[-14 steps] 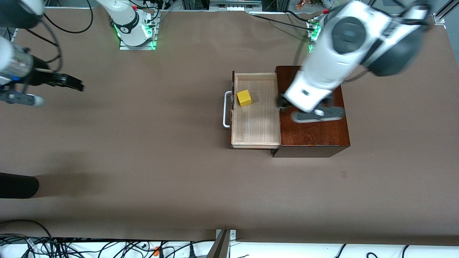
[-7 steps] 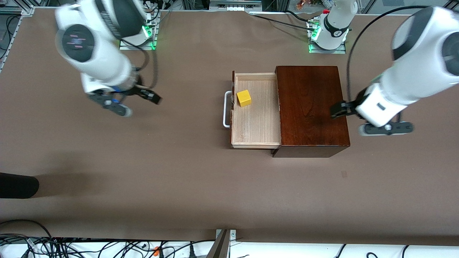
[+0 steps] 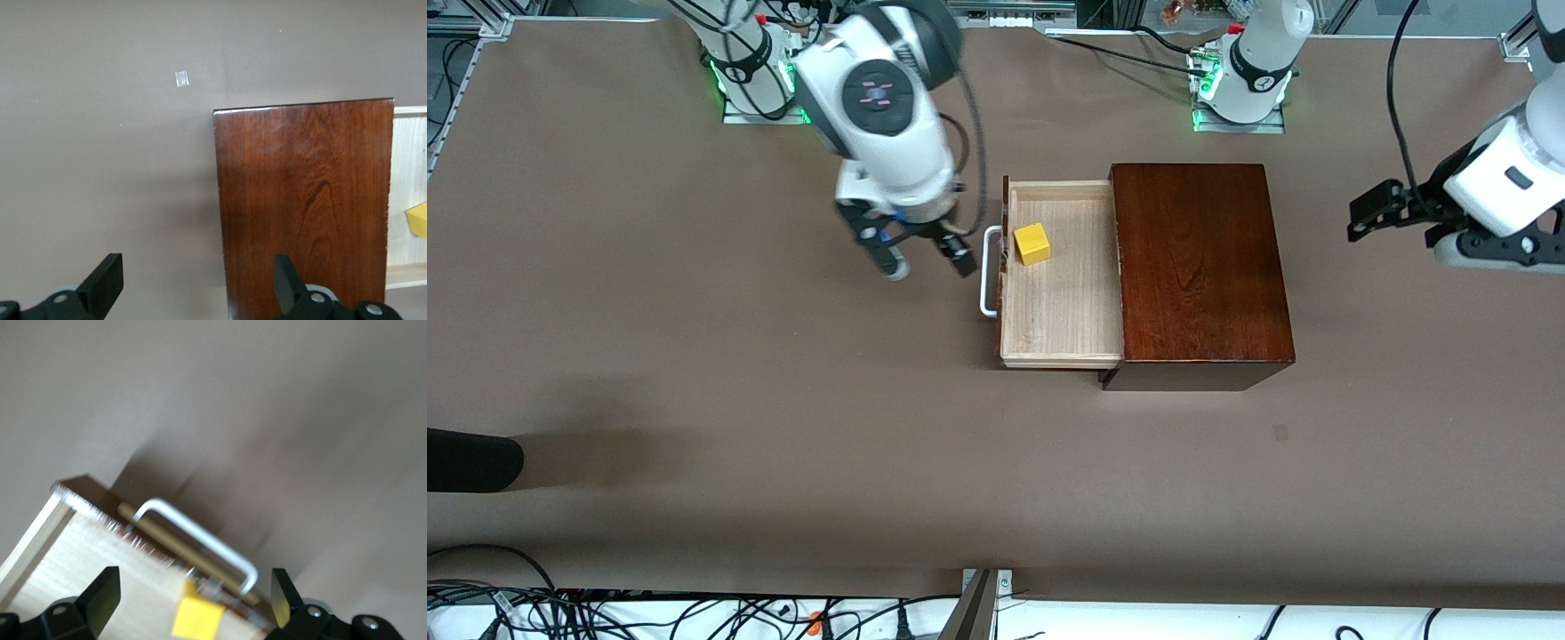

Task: Open drawer, take yellow block, close drawer
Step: 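Lower the right gripper into the drawer and grasp the yellow cube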

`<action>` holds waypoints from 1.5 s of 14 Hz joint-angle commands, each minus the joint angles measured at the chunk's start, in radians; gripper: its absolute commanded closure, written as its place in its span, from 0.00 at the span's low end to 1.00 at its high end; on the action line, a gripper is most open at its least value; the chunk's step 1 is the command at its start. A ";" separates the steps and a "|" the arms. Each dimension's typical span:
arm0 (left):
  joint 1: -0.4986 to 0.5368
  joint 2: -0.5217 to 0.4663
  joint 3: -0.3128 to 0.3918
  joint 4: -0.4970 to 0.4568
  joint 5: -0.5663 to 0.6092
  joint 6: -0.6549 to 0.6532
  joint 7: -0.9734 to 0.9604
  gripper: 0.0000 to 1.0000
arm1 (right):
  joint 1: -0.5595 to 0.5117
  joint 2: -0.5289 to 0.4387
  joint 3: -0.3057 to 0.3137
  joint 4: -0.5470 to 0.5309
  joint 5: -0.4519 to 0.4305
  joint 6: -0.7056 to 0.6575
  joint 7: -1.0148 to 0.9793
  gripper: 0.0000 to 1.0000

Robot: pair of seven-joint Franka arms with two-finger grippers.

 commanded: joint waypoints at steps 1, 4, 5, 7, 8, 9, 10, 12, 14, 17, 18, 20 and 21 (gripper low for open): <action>-0.037 -0.058 0.041 -0.083 -0.011 0.040 0.042 0.00 | 0.056 0.082 -0.014 0.090 0.009 0.036 0.139 0.00; -0.036 -0.058 0.031 -0.072 -0.006 0.035 0.041 0.00 | 0.091 0.119 -0.014 0.105 0.020 0.082 0.249 0.00; -0.036 -0.058 0.030 -0.072 -0.005 0.032 0.041 0.00 | 0.124 0.136 -0.015 0.105 0.019 0.106 0.273 0.00; -0.036 -0.057 0.030 -0.069 -0.005 0.031 0.041 0.00 | 0.164 0.171 -0.023 0.105 0.008 0.134 0.301 0.00; -0.037 -0.057 0.030 -0.069 -0.006 0.029 0.039 0.00 | 0.171 0.185 -0.025 0.105 -0.006 0.146 0.301 0.00; -0.037 -0.057 0.030 -0.067 -0.006 0.029 0.041 0.00 | 0.173 0.199 -0.025 0.105 -0.029 0.152 0.301 0.00; -0.037 -0.057 0.030 -0.066 -0.006 0.029 0.039 0.00 | 0.173 0.214 -0.025 0.105 -0.038 0.165 0.302 0.00; -0.037 -0.052 0.030 -0.061 -0.006 0.029 0.041 0.00 | 0.176 0.240 -0.025 0.104 -0.040 0.177 0.333 0.00; -0.037 -0.049 0.031 -0.050 -0.006 0.025 0.038 0.00 | 0.181 0.243 -0.023 0.101 -0.031 0.166 0.345 0.00; -0.037 -0.046 0.030 -0.049 -0.006 0.023 0.033 0.00 | 0.182 0.243 -0.020 0.093 -0.027 0.163 0.364 0.00; -0.039 -0.045 0.030 -0.046 -0.006 0.023 0.035 0.00 | 0.191 0.243 -0.020 0.087 -0.027 0.159 0.370 0.00; -0.039 -0.045 0.028 -0.043 -0.006 0.023 0.035 0.00 | 0.199 0.243 -0.020 0.082 -0.029 0.133 0.370 0.00; -0.039 -0.045 0.028 -0.043 -0.006 0.023 0.035 0.00 | 0.197 0.242 -0.020 0.082 -0.029 0.107 0.370 0.00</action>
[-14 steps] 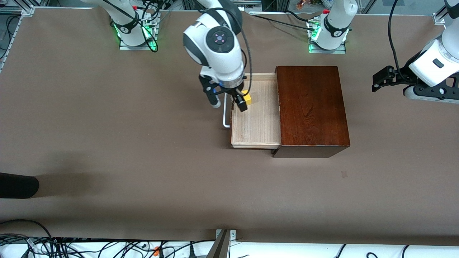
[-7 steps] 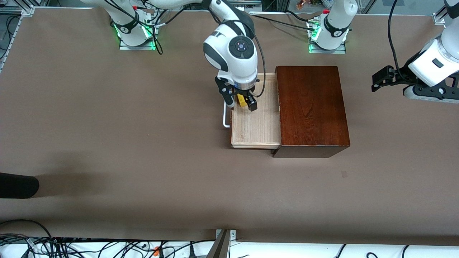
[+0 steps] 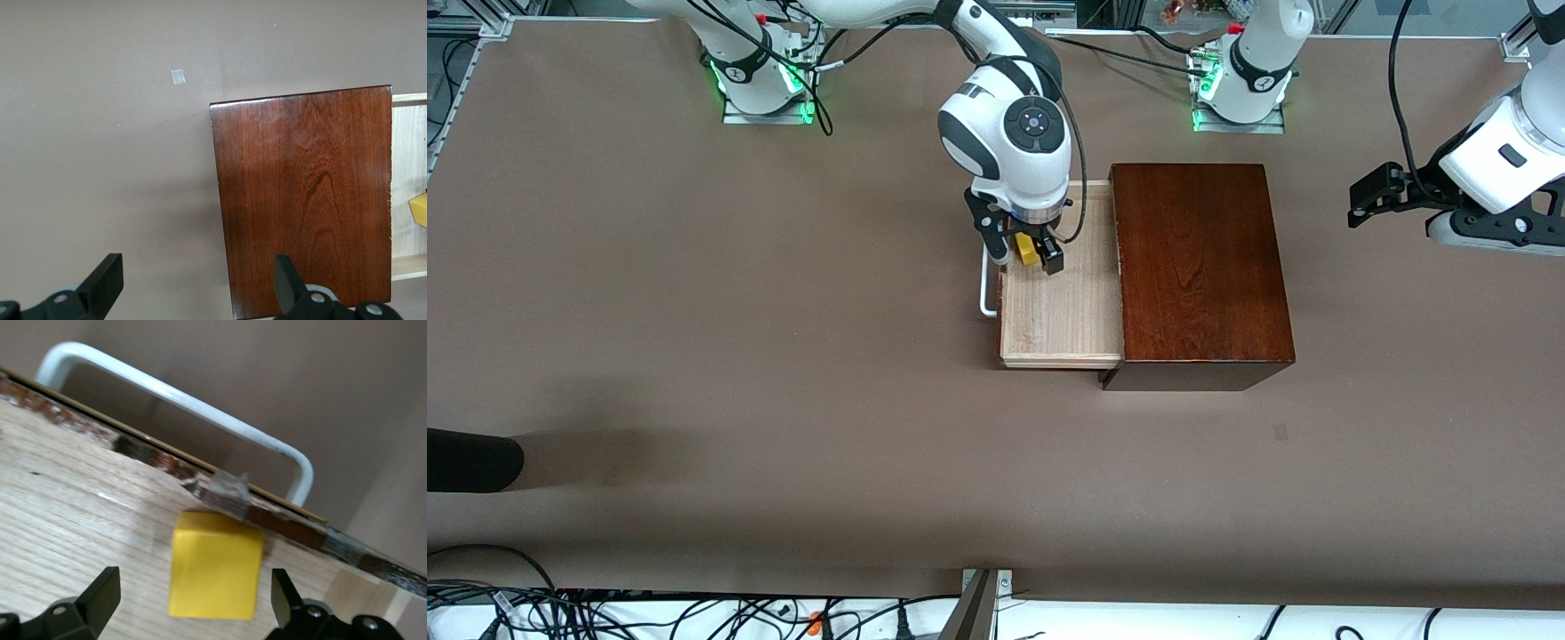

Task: Open drawer, take yellow block, close drawer
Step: 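Lower the right gripper into the drawer and grasp the yellow cube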

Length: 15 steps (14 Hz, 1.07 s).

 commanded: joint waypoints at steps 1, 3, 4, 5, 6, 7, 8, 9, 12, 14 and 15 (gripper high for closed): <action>-0.007 -0.011 0.008 0.004 -0.006 0.002 0.015 0.00 | 0.008 0.003 -0.003 0.015 -0.010 -0.061 0.027 0.00; -0.007 -0.011 0.008 0.010 -0.006 0.002 0.015 0.00 | 0.008 0.001 -0.003 0.015 -0.013 -0.090 0.027 0.00; -0.007 -0.011 0.006 0.010 -0.006 0.002 0.014 0.00 | 0.009 0.007 -0.003 0.015 -0.016 -0.089 0.027 0.00; -0.007 -0.010 0.008 0.010 -0.006 0.002 0.012 0.00 | 0.011 0.018 -0.003 0.015 -0.019 -0.088 0.027 0.00; -0.007 -0.010 0.006 0.010 -0.006 0.002 0.012 0.00 | 0.014 0.018 -0.003 0.013 -0.021 -0.088 0.027 0.01; -0.007 -0.011 0.008 0.010 -0.006 0.002 0.012 0.00 | 0.016 0.018 -0.003 0.015 -0.021 -0.083 0.027 0.11; -0.007 -0.011 0.008 0.010 -0.006 0.002 0.014 0.00 | 0.014 0.018 -0.003 0.015 -0.016 -0.078 0.027 0.30; -0.007 -0.011 0.006 0.010 -0.006 0.002 0.012 0.00 | 0.014 0.018 -0.004 0.015 -0.016 -0.077 0.025 0.46; -0.007 -0.011 0.006 0.013 -0.006 0.002 0.012 0.00 | 0.003 0.006 -0.006 0.028 -0.018 -0.078 0.010 0.72; -0.007 -0.011 0.006 0.013 -0.006 0.002 0.014 0.00 | -0.015 -0.026 -0.009 0.032 -0.015 -0.084 0.005 0.74; -0.007 -0.011 0.006 0.013 -0.006 0.002 0.012 0.00 | -0.023 -0.048 -0.012 0.032 -0.012 -0.091 -0.004 0.74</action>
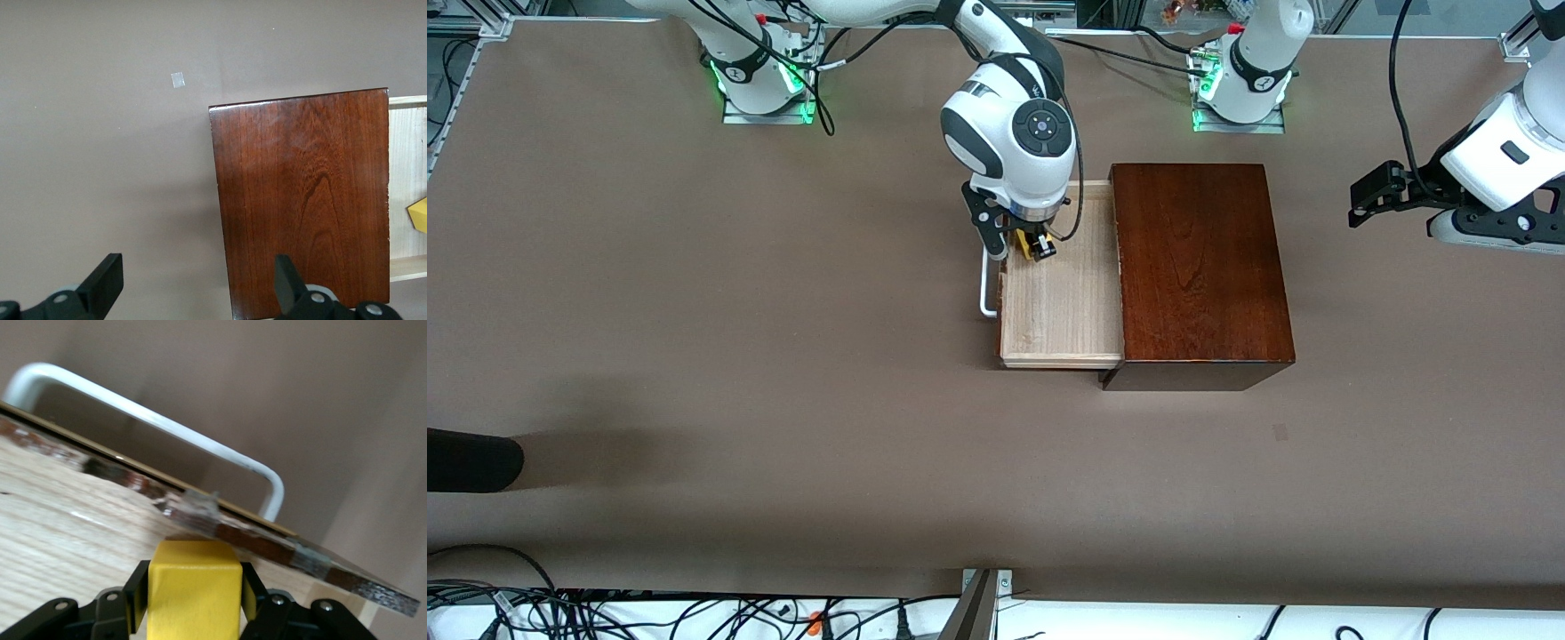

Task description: Open drawer, take yellow block, close drawer

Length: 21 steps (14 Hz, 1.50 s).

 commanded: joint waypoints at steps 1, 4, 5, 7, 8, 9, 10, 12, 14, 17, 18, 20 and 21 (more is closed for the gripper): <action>-0.006 -0.011 0.006 0.007 -0.006 0.000 0.014 0.00 | -0.038 -0.074 0.004 0.005 -0.004 -0.020 -0.019 0.74; -0.005 -0.011 0.008 0.007 -0.011 0.000 0.011 0.00 | -0.081 -0.152 0.004 0.003 -0.003 -0.053 -0.074 0.74; -0.005 -0.011 0.008 0.007 -0.011 0.000 0.009 0.00 | -0.106 -0.177 0.005 0.003 0.000 -0.078 -0.121 0.74; -0.008 -0.006 0.006 0.007 -0.009 0.000 0.015 0.00 | -0.153 -0.211 0.004 0.003 0.000 -0.137 -0.244 0.74; -0.009 0.000 0.005 0.007 -0.009 0.000 0.015 0.00 | -0.173 -0.225 0.004 0.001 -0.001 -0.158 -0.330 0.74; -0.011 0.000 0.005 0.005 -0.012 -0.001 0.018 0.00 | -0.187 -0.237 -0.002 -0.003 -0.003 -0.190 -0.422 0.74; -0.012 0.002 -0.008 0.004 -0.016 -0.003 0.018 0.00 | -0.206 -0.243 -0.022 -0.003 -0.001 -0.223 -0.509 0.74; -0.014 0.006 -0.041 0.001 -0.016 -0.021 0.020 0.00 | -0.236 -0.251 -0.067 -0.011 -0.001 -0.258 -0.690 0.74; -0.015 0.029 -0.084 0.007 -0.022 -0.020 0.021 0.00 | -0.264 -0.255 -0.123 -0.028 -0.001 -0.298 -0.902 0.73; -0.019 0.112 -0.182 0.069 -0.051 -0.018 0.020 0.00 | -0.302 -0.265 -0.223 -0.089 0.017 -0.297 -1.208 0.73; -0.019 0.132 -0.230 0.091 -0.051 -0.018 0.020 0.00 | -0.324 -0.263 -0.255 -0.110 0.040 -0.292 -1.311 0.73; -0.026 0.161 -0.316 0.123 -0.045 -0.003 0.021 0.00 | -0.373 -0.263 -0.309 -0.165 0.069 -0.269 -1.526 0.73; -0.038 0.179 -0.355 0.129 -0.045 0.020 0.023 0.00 | -0.406 -0.260 -0.317 -0.190 0.069 -0.248 -1.621 0.73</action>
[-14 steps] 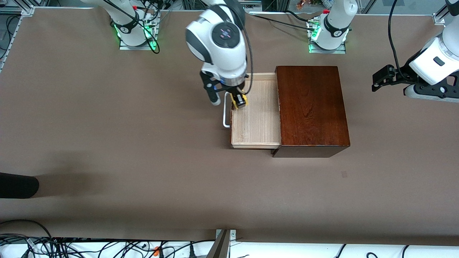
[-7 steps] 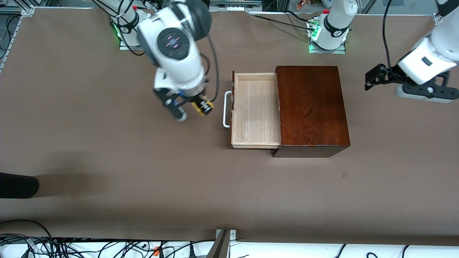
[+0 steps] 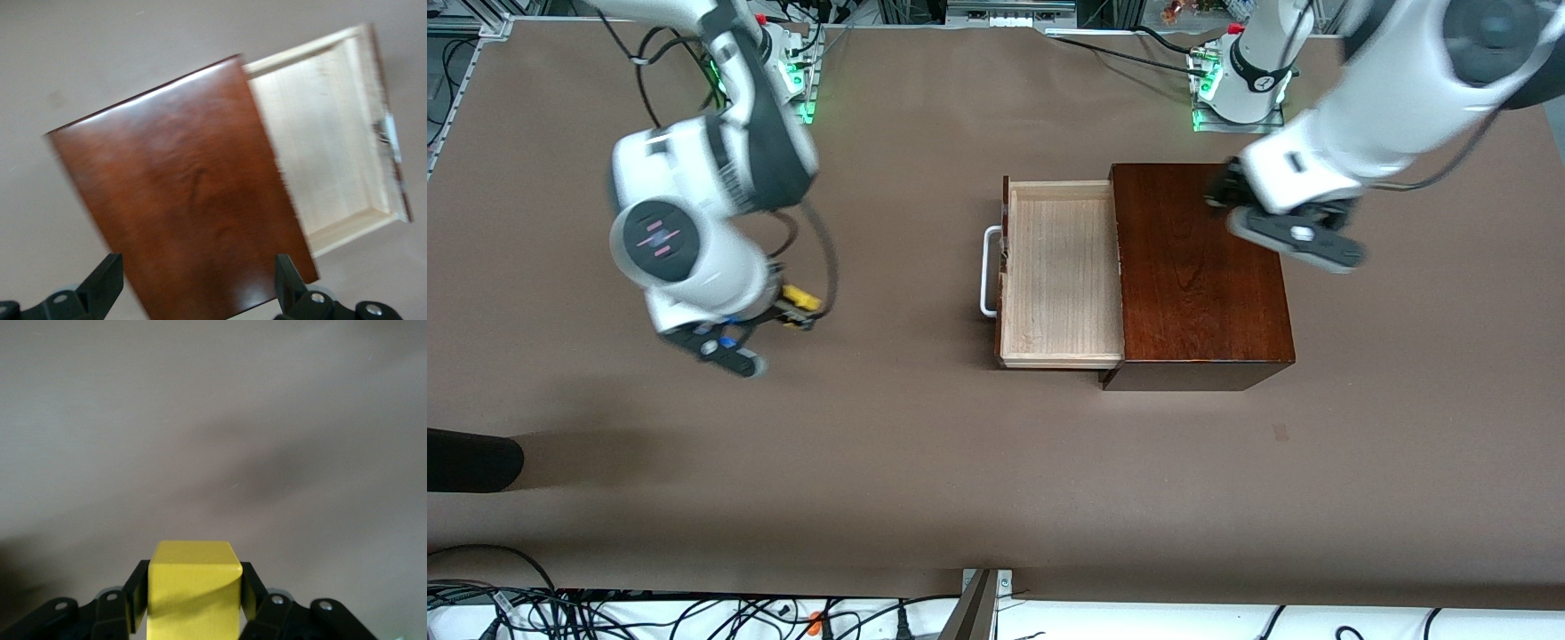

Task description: Open drawer, take yellow block, close drawer

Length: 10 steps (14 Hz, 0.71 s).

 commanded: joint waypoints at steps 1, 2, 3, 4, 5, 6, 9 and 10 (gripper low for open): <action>-0.041 0.072 -0.088 0.068 -0.012 0.039 0.029 0.00 | -0.096 -0.026 -0.014 -0.112 0.025 0.069 -0.253 0.73; -0.083 0.098 -0.112 0.067 -0.010 0.082 0.075 0.00 | -0.132 -0.025 -0.014 -0.163 0.026 0.121 -0.346 0.73; -0.127 0.121 -0.116 0.068 -0.009 0.130 0.145 0.00 | -0.144 -0.022 -0.014 -0.209 0.025 0.177 -0.406 0.73; -0.168 0.145 -0.116 0.068 -0.010 0.157 0.248 0.00 | -0.164 -0.014 -0.014 -0.255 0.021 0.225 -0.451 0.73; -0.204 0.181 -0.119 0.071 -0.010 0.174 0.351 0.00 | -0.176 -0.011 -0.014 -0.296 0.021 0.283 -0.500 0.73; -0.247 0.211 -0.116 0.085 -0.009 0.188 0.440 0.00 | -0.176 -0.003 -0.014 -0.336 0.021 0.332 -0.531 0.73; -0.343 0.320 -0.117 0.139 0.067 0.260 0.642 0.00 | -0.186 -0.003 -0.015 -0.489 0.021 0.553 -0.613 0.73; -0.377 0.357 -0.116 0.151 0.095 0.282 0.714 0.00 | -0.187 -0.003 -0.015 -0.545 0.023 0.631 -0.632 0.73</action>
